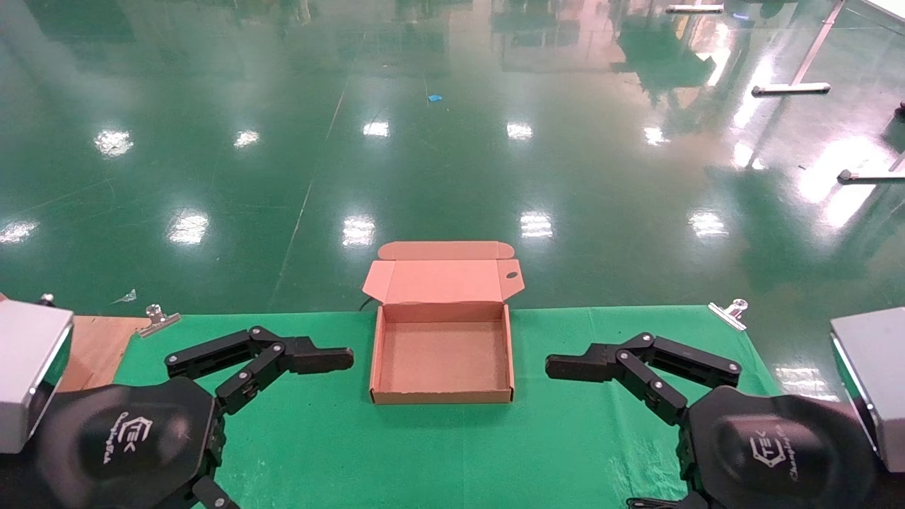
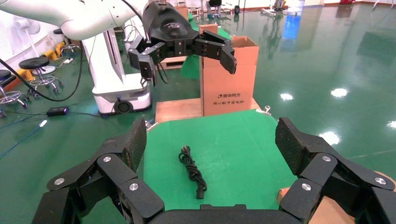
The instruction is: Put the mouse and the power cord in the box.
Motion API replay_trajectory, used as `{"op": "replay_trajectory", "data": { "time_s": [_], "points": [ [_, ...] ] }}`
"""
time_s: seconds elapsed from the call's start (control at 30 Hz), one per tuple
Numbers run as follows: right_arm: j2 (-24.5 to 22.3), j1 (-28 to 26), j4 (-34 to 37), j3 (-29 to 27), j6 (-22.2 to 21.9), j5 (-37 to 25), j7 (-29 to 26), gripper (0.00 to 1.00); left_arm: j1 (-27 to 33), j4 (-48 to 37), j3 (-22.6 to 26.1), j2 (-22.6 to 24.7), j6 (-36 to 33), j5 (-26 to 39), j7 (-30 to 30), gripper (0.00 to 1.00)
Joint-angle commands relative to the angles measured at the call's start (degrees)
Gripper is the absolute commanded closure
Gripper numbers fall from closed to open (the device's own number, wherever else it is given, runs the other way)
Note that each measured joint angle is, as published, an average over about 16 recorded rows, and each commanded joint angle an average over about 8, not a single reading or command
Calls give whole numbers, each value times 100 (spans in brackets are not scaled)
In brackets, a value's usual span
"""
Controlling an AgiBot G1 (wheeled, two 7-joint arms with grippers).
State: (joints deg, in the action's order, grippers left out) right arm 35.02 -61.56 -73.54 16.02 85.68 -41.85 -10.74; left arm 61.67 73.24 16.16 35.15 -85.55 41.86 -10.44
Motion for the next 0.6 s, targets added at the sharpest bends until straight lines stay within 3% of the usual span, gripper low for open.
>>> {"op": "replay_trajectory", "data": {
  "time_s": [0.03,0.6],
  "points": [
    [0,0,0,0,0,0,0,0,0,0,0,0,0,0,0,0],
    [-4,-1,-3,-2,0,-9,8,0,-1,4,-2,-2,-2,0,-4,0]
  ]
}}
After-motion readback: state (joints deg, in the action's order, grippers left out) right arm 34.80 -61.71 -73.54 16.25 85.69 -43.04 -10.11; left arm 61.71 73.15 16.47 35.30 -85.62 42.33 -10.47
